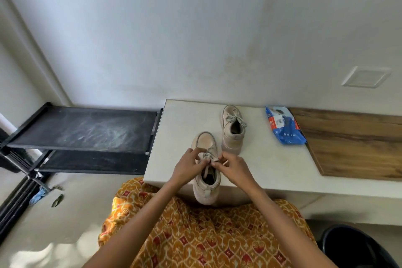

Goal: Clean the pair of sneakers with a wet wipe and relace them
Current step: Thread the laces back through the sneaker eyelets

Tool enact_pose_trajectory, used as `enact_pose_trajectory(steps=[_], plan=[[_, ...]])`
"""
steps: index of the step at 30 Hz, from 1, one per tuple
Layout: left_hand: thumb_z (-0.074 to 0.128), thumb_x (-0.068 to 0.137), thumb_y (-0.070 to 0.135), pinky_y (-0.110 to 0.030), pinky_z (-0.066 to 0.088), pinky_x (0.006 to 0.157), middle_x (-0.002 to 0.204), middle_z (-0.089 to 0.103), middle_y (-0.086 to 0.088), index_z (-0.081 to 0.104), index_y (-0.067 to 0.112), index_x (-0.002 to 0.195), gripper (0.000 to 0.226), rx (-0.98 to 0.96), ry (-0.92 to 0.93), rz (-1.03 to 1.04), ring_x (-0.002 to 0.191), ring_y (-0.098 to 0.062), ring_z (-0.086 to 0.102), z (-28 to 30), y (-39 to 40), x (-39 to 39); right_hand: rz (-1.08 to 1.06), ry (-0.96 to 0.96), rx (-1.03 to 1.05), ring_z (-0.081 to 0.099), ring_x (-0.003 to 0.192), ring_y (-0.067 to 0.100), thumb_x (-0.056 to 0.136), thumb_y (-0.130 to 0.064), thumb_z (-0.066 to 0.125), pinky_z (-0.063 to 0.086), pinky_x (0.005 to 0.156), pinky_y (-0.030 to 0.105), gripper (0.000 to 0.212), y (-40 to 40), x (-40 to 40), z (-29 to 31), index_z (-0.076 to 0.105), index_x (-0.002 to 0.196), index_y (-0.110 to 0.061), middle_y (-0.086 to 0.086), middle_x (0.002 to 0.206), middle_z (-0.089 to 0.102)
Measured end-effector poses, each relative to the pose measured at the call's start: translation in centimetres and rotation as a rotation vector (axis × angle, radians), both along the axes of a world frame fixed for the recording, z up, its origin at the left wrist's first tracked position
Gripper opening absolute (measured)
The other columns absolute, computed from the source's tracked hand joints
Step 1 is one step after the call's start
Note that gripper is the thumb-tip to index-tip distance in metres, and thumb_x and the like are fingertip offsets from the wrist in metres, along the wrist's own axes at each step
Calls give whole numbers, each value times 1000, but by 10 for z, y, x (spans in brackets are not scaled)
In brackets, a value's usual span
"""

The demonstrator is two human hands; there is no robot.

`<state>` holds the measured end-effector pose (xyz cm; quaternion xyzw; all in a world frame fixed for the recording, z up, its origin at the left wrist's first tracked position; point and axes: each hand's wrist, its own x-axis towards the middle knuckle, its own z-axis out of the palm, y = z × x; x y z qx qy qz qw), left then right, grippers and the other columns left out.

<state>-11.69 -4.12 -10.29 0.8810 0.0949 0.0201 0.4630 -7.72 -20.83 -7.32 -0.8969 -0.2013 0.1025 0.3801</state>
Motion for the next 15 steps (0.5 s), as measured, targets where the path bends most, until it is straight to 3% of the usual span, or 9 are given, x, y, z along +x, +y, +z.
enact_pose_trajectory(steps=[2, 4, 8, 13, 15], plan=[[53, 91, 33, -28, 51, 74, 104, 60, -1, 64, 24, 111, 25, -204, 31, 62, 90, -11, 59, 10, 2, 4, -63, 112, 121, 62, 69, 10, 88, -28, 64, 51, 64, 24, 17, 2, 2, 5, 63, 84, -12, -2, 75, 64], [51, 94, 26, -27, 50, 65, 99, 66, -6, 67, 15, 106, 22, -328, 84, 83, 83, -15, 59, 19, 4, 6, -150, 299, 371, 58, 67, 12, 91, -24, 60, 51, 63, 24, 14, 7, 6, 17, 61, 85, -10, 0, 74, 61], [60, 90, 31, -34, 54, 70, 98, 68, -9, 67, 13, 104, 25, -289, 159, -26, 87, -24, 63, 24, 6, 10, -282, 568, 898, 51, 64, 11, 91, -21, 56, 45, 59, 24, 16, 12, 24, 50, 61, 77, -14, 0, 71, 54], [69, 84, 29, -36, 55, 72, 86, 68, -6, 69, 13, 90, 18, -287, 122, -14, 81, -22, 64, 24, 9, 13, -324, 618, 1208, 53, 63, 14, 90, -18, 57, 51, 58, 23, 17, 23, 48, 86, 52, 75, -13, 2, 69, 51], [70, 83, 29, -40, 56, 73, 85, 69, -7, 69, 13, 82, 16, -267, 102, 13, 82, -26, 66, 22, 8, 15, -307, 561, 1198, 59, 69, 18, 92, -16, 56, 57, 66, 27, 12, 28, 58, 95, 53, 81, -10, 4, 74, 53]])
